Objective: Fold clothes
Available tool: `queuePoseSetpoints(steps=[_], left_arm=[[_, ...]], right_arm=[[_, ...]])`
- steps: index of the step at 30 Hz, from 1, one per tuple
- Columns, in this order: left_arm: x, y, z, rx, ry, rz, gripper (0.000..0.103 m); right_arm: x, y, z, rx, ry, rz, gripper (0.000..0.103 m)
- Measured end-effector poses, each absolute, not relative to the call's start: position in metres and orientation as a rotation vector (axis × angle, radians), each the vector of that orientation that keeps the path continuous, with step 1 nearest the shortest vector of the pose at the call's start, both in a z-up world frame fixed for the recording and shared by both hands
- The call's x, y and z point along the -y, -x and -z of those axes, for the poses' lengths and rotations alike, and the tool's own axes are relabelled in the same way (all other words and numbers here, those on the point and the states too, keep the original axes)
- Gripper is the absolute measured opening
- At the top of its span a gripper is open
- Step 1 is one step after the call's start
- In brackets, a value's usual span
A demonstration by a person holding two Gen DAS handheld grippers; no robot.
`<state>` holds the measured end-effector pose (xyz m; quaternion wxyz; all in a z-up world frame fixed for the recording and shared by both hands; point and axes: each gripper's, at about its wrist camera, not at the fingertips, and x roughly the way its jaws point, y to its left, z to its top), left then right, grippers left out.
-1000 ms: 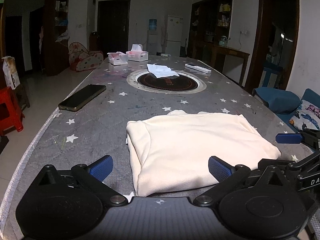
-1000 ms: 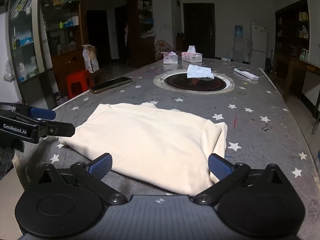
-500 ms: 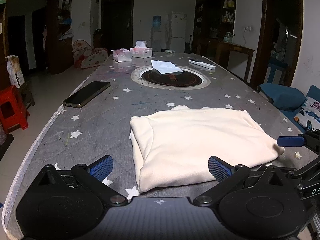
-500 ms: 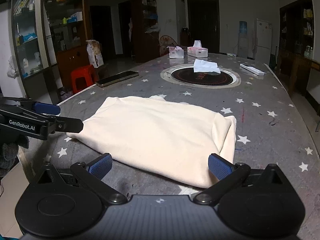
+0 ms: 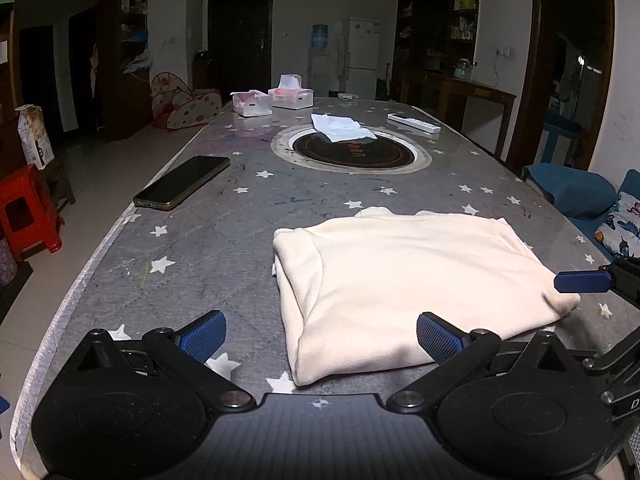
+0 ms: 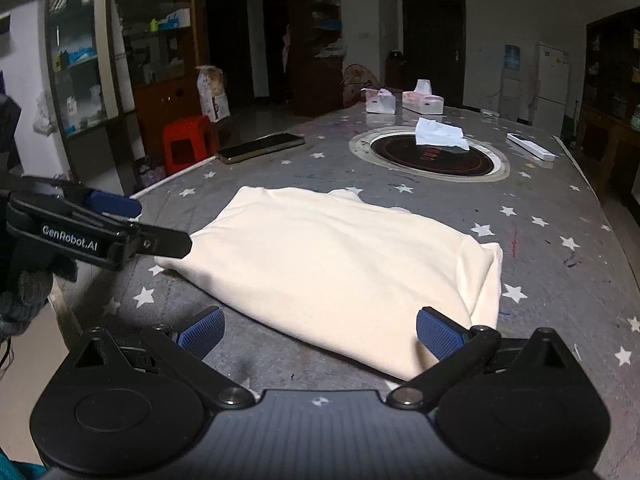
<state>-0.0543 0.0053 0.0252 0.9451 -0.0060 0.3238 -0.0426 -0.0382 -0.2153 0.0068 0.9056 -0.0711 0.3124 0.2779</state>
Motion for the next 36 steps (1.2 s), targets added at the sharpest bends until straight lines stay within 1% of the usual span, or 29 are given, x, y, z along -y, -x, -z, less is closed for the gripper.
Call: queuePoseSetpoints(steps=[23, 25, 27, 29, 32, 33, 36], left_arm=[[-0.014, 0.032, -0.021, -0.702, 0.014, 0.082, 0.103], [-0.015, 0.030, -0.020, -0.707, 0.015, 0.082, 0.103], [-0.016, 0.027, -0.019, -0.710, 0.014, 0.082, 0.103], [-0.019, 0.025, -0.019, -0.710, 0.015, 0.078, 0.103], [-0.026, 0.022, -0.019, -0.710, 0.024, 0.064, 0.103], [-0.028, 0.020, -0.019, -0.710, 0.027, 0.059, 0.103], [-0.035, 0.016, -0.019, -0.710, 0.036, 0.037, 0.103]], right_arm=[[0.182, 0.030, -0.008, -0.650, 0.259, -0.678, 0.102], [0.179, 0.029, -0.008, -0.652, 0.266, -0.684, 0.099], [0.176, 0.029, -0.008, -0.654, 0.276, -0.697, 0.097], [0.172, 0.028, -0.008, -0.655, 0.288, -0.710, 0.093], [0.167, 0.027, -0.008, -0.654, 0.307, -0.728, 0.091], [0.164, 0.027, -0.008, -0.653, 0.314, -0.736, 0.087], [0.157, 0.025, -0.009, -0.652, 0.333, -0.755, 0.084]])
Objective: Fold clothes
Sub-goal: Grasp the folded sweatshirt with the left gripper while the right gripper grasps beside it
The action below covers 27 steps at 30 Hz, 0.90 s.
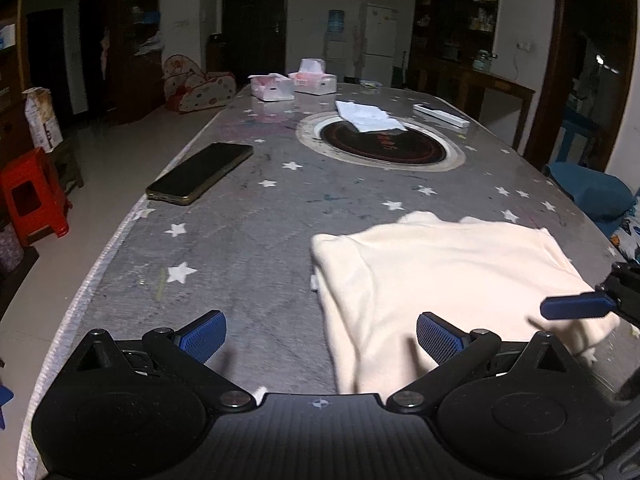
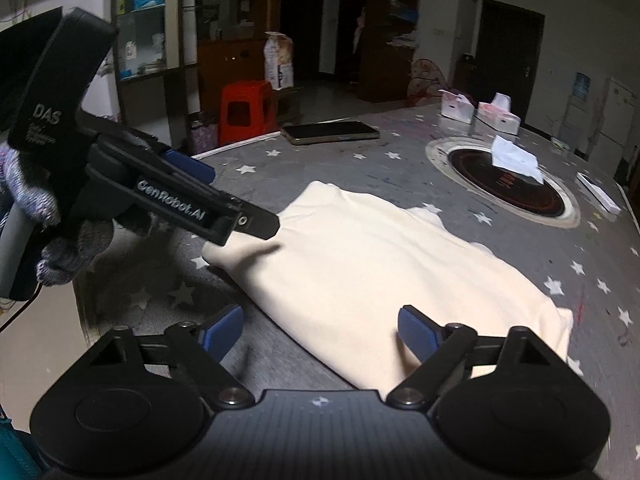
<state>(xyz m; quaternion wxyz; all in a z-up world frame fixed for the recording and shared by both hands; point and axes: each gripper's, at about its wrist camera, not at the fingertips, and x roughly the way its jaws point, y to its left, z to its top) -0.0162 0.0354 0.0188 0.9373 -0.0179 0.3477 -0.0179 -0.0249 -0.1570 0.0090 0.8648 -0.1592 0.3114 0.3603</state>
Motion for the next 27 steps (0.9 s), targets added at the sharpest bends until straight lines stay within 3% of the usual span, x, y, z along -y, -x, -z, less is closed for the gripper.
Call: queuePoseSetpoints(steps=[8, 10, 17, 20, 25, 27], left_arm=[[-0.058, 0.008, -0.019, -0.717, 0.100, -0.023, 0.103], [-0.062, 0.008, -0.020, -0.718, 0.116, -0.018, 0.103], [-0.070, 0.006, -0.022, -0.727, 0.176, 0.010, 0.102], [-0.074, 0.003, -0.021, -0.741, 0.235, 0.036, 0.098], [-0.073, 0.001, -0.018, -0.765, 0.307, 0.089, 0.095], [-0.074, -0.001, -0.015, -0.782, 0.349, 0.101, 0.094]], right_arm=[[0.130, 0.019, -0.007, -0.643, 0.406, -0.831, 0.074], [0.121, 0.021, -0.005, -0.641, 0.436, -0.859, 0.065], [0.094, 0.026, -0.001, -0.618, 0.532, -0.906, 0.055], [0.084, 0.028, 0.001, -0.606, 0.570, -0.909, 0.045], [0.080, 0.025, 0.003, -0.607, 0.563, -0.903, 0.018], [0.085, 0.020, -0.001, -0.620, 0.514, -0.902, 0.014]])
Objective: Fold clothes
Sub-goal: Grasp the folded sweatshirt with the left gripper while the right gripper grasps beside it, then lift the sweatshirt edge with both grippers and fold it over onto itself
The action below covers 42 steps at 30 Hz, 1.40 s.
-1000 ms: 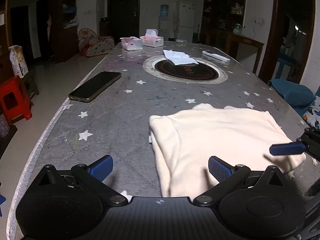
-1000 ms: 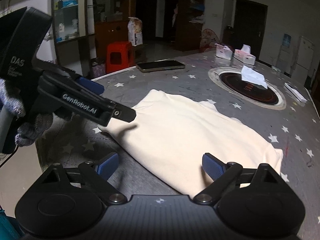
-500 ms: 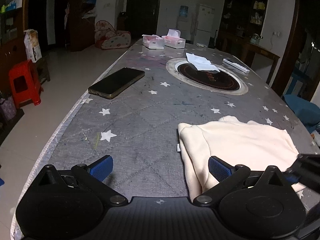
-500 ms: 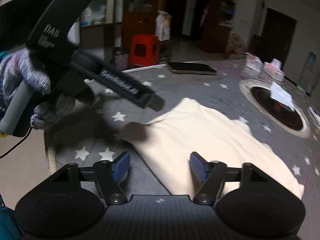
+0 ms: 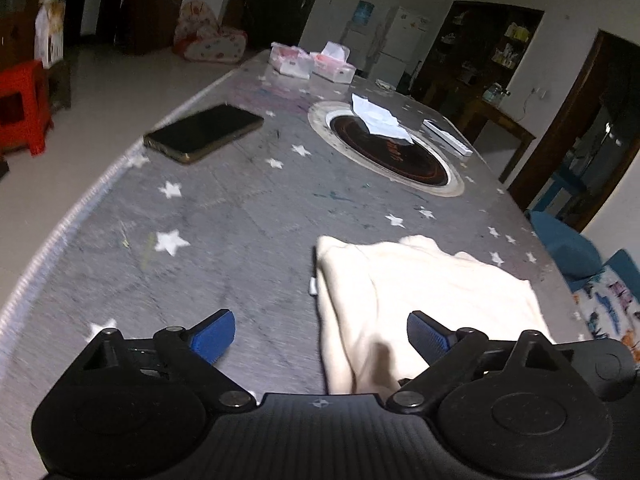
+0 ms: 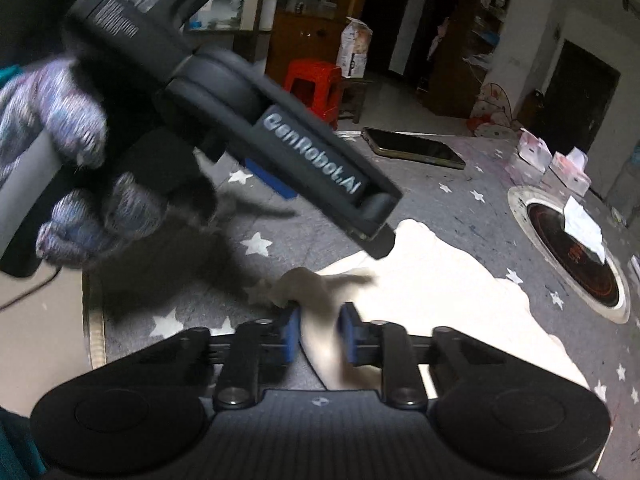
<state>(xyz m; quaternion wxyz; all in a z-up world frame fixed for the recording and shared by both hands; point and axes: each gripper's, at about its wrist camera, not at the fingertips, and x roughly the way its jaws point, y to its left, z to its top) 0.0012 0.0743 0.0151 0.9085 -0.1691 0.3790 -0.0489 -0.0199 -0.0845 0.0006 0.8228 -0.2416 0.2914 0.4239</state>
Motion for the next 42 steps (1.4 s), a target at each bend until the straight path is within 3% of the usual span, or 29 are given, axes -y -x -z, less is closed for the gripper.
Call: queuePoseSetpoints(steps=[6, 9, 12, 15, 17, 19, 23, 26, 27, 28, 34, 36, 40, 42], left_arm=[[-0.083, -0.013, -0.009, -0.832, 0.535, 0.134, 0.094], [-0.086, -0.022, -0.002, -0.871, 0.656, 0.168, 0.089], [-0.085, -0.029, 0.004, -0.893, 0.728, 0.188, 0.079], [-0.086, -0.034, 0.010, -0.905, 0.784, 0.195, 0.061], [-0.088, -0.035, 0.013, -0.909, 0.805, 0.182, 0.042], [-0.091, -0.034, 0.016, -0.916, 0.822, 0.164, 0.031], [-0.098, -0.035, 0.018, -0.929, 0.849, 0.146, 0.028], [-0.098, -0.035, 0.015, -0.929, 0.824, 0.140, 0.024], [-0.098, -0.036, 0.015, -0.930, 0.825, 0.142, 0.022], [-0.098, -0.036, 0.015, -0.931, 0.825, 0.143, 0.021], [-0.097, -0.040, 0.014, -0.946, 0.820, 0.143, 0.019], [-0.098, -0.041, 0.013, -0.945, 0.824, 0.145, 0.019], [-0.099, -0.042, 0.014, -0.941, 0.834, 0.155, 0.021], [-0.102, -0.040, 0.015, -0.932, 0.848, 0.156, 0.025]], right_arm=[[0.105, 0.002, -0.019, -0.661, 0.342, -0.921, 0.009], [0.114, -0.001, -0.027, -0.651, 0.299, -0.932, 0.008], [0.119, 0.000, -0.032, -0.638, 0.282, -0.951, 0.006], [0.120, 0.002, -0.035, -0.624, 0.272, -0.971, 0.002], [0.119, 0.003, -0.034, -0.626, 0.276, -0.974, 0.002], [0.119, 0.003, -0.031, -0.627, 0.279, -0.972, 0.003], [0.117, 0.002, -0.023, -0.639, 0.344, -0.951, 0.016], [0.112, 0.002, -0.017, -0.643, 0.368, -0.964, 0.031], [0.108, 0.004, -0.015, -0.635, 0.385, -0.969, 0.042], [0.105, 0.005, -0.013, -0.621, 0.403, -0.972, 0.046], [0.080, 0.015, 0.001, -0.600, 0.536, -0.989, 0.051], [0.073, 0.020, 0.006, -0.575, 0.587, -0.971, 0.049], [0.070, 0.020, 0.004, -0.549, 0.592, -0.911, 0.018], [0.077, 0.014, -0.003, -0.567, 0.519, -0.911, 0.015]])
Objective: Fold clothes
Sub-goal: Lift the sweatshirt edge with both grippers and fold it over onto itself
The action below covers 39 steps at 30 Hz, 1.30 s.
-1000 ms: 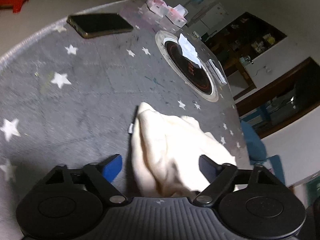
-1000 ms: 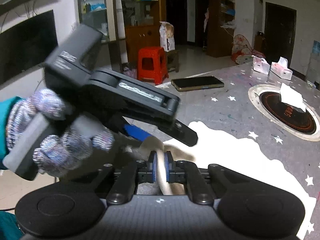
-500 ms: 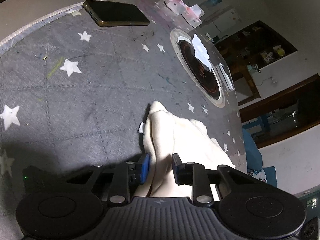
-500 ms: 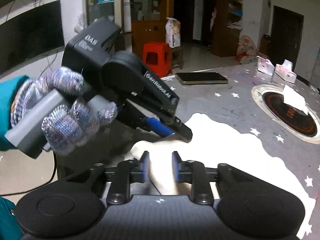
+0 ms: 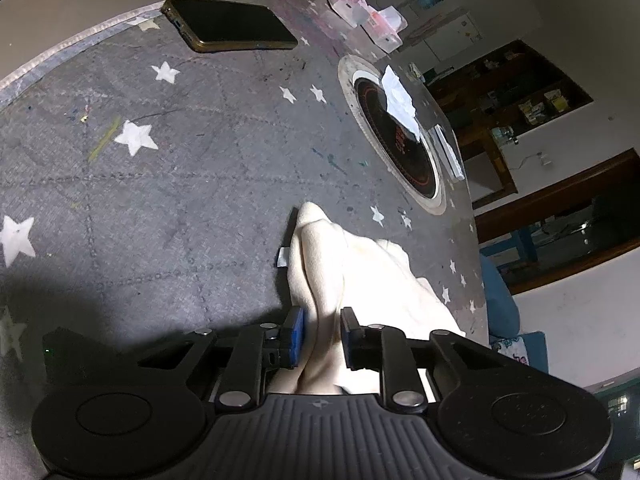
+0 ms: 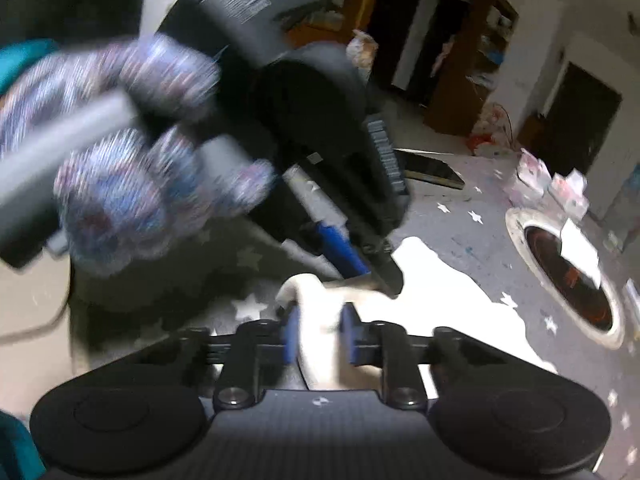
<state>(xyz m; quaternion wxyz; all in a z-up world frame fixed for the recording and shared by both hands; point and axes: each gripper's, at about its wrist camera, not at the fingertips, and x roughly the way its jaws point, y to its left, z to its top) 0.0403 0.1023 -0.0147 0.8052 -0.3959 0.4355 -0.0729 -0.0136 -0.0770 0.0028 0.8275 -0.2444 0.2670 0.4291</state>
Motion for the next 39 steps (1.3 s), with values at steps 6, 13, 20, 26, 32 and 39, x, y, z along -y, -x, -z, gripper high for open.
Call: queuePoseSetpoints(steps=[6, 13, 20, 26, 32, 39], left_arm=[[-0.108, -0.037, 0.016, -0.908, 0.938, 0.178, 0.053], [-0.105, -0.042, 0.020, -0.903, 1.028, 0.209, 0.060], [-0.101, -0.045, 0.027, -0.922, 1.098, 0.222, 0.064], [-0.100, -0.048, 0.026, -0.909, 1.118, 0.228, 0.070], [-0.097, -0.053, 0.035, -0.924, 1.147, 0.237, 0.057], [-0.096, -0.054, 0.038, -0.913, 1.109, 0.237, 0.019]], right_arm=[[0.105, -0.005, -0.029, -0.583, 0.333, -0.907, 0.012], [0.121, -0.011, -0.037, -0.569, 0.265, -0.896, 0.012], [0.123, -0.012, -0.037, -0.561, 0.258, -0.901, 0.012], [0.119, -0.003, -0.033, -0.563, 0.286, -0.914, 0.012], [0.117, -0.002, -0.033, -0.562, 0.293, -0.919, 0.012], [0.118, -0.002, -0.028, -0.583, 0.295, -0.923, 0.019]])
